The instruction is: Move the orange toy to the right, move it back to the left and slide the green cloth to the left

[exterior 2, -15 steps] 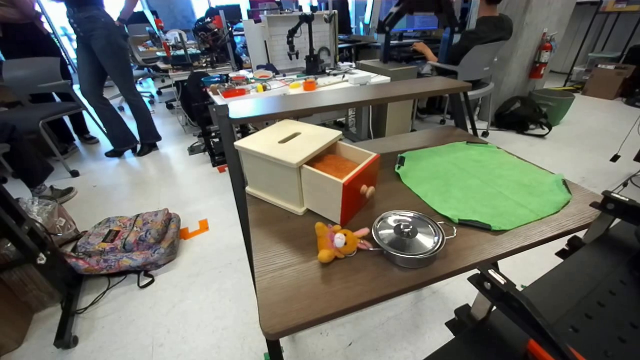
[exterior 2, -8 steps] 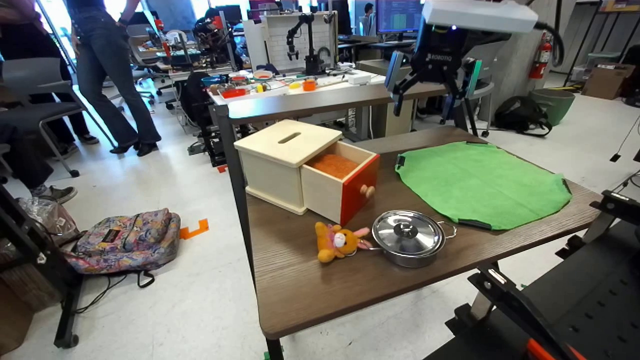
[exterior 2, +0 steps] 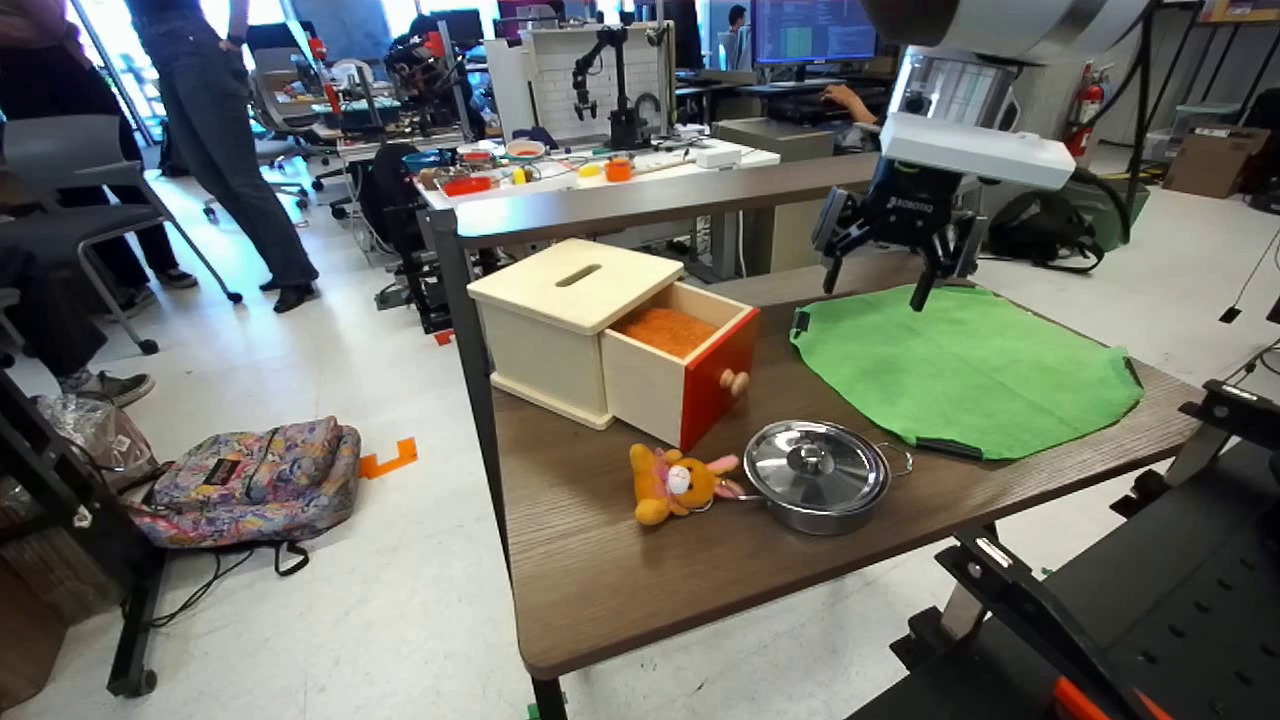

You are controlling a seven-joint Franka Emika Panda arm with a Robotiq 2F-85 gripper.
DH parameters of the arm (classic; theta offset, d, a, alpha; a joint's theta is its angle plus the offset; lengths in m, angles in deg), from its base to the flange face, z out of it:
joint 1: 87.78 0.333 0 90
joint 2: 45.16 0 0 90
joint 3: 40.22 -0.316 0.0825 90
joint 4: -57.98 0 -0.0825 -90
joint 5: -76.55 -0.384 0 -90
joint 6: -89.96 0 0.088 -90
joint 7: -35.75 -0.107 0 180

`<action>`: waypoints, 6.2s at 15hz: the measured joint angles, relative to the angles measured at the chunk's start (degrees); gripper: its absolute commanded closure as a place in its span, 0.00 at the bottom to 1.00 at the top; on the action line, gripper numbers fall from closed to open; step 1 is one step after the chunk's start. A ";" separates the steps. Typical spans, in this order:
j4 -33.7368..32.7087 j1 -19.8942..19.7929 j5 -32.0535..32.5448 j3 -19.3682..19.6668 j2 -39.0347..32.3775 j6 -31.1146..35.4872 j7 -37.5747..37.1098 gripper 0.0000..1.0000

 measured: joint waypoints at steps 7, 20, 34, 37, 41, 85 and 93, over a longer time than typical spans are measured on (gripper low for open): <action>2.31 -5.37 -6.19 -2.37 -1.55 3.64 3.71 0.00; 5.97 -8.11 -7.41 -0.47 -1.33 3.34 0.77 0.00; 2.98 3.59 0.61 9.53 -2.05 -6.02 -18.66 0.00; 2.16 4.87 1.82 10.66 -2.43 -7.01 -21.88 0.00; 1.21 5.33 2.11 11.40 -3.60 -7.06 -24.14 0.00; -37.19 14.95 11.29 8.66 -22.56 -25.47 -27.07 0.00; -33.94 15.99 11.29 8.51 -20.22 -24.39 -27.10 0.00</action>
